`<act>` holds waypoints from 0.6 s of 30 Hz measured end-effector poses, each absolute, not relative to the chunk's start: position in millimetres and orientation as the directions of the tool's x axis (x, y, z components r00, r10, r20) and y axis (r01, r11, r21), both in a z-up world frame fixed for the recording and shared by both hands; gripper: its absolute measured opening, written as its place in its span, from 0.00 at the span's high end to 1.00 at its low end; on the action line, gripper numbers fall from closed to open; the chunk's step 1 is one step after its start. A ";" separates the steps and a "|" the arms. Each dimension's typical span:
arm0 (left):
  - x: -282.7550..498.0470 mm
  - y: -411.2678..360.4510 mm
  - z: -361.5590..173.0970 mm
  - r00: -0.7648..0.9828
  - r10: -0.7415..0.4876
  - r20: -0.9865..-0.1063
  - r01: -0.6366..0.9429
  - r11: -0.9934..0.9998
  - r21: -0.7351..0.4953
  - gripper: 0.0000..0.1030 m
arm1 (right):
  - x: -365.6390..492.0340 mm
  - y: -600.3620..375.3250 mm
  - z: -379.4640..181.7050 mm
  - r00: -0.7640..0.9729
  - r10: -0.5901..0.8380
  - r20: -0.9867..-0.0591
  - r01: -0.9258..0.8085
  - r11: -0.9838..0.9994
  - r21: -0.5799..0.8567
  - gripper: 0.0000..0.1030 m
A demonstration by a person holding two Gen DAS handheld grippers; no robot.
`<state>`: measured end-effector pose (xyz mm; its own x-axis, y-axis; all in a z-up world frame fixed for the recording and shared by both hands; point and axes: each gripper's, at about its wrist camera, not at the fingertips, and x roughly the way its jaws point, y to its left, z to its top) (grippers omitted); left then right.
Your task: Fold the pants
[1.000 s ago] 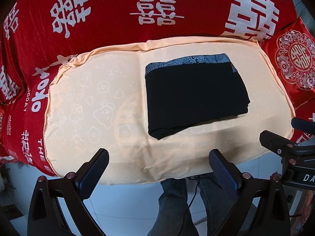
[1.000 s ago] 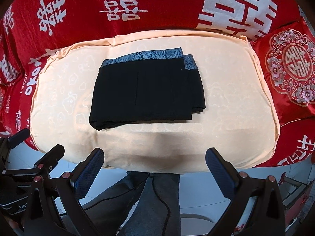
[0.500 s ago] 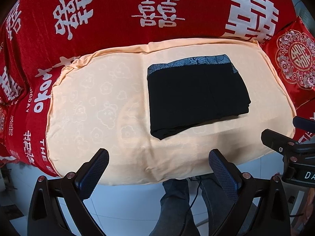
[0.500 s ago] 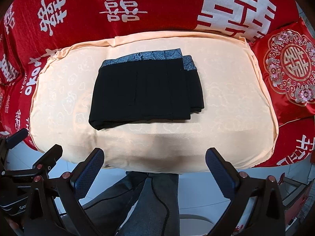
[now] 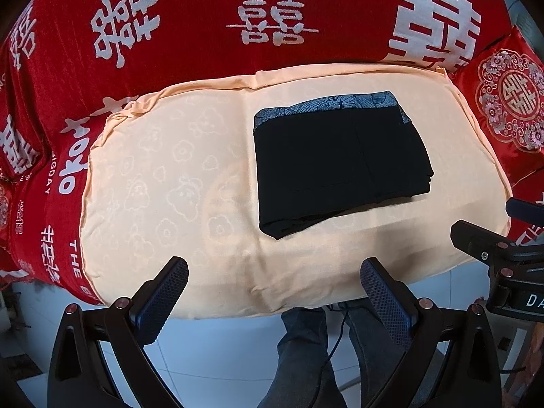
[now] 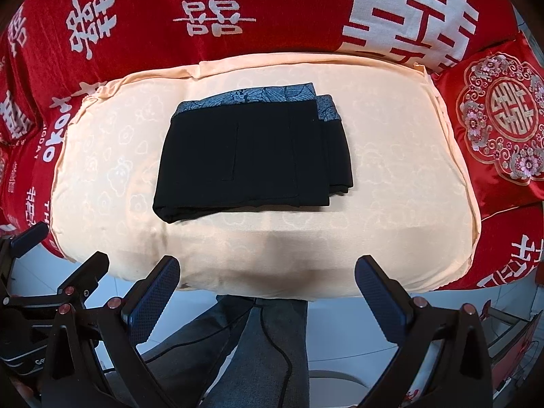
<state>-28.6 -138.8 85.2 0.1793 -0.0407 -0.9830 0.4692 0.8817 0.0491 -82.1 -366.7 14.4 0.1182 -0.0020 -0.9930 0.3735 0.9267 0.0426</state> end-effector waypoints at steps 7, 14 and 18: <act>-29.1 -137.4 83.7 0.181 -0.037 -0.983 0.470 0.881 0.053 0.01 | -78.9 -371.5 11.0 0.110 0.001 -0.994 0.362 0.931 0.041 0.00; -29.0 -135.5 82.2 0.186 -0.049 -0.981 0.473 0.880 0.046 0.01 | -78.9 -370.0 10.7 0.109 0.000 -0.994 0.361 0.932 0.040 0.00; -26.2 -135.1 83.8 0.184 -0.060 -0.981 0.477 0.878 0.036 0.01 | -78.7 -370.2 10.7 0.108 0.000 -0.994 0.361 0.932 0.039 0.00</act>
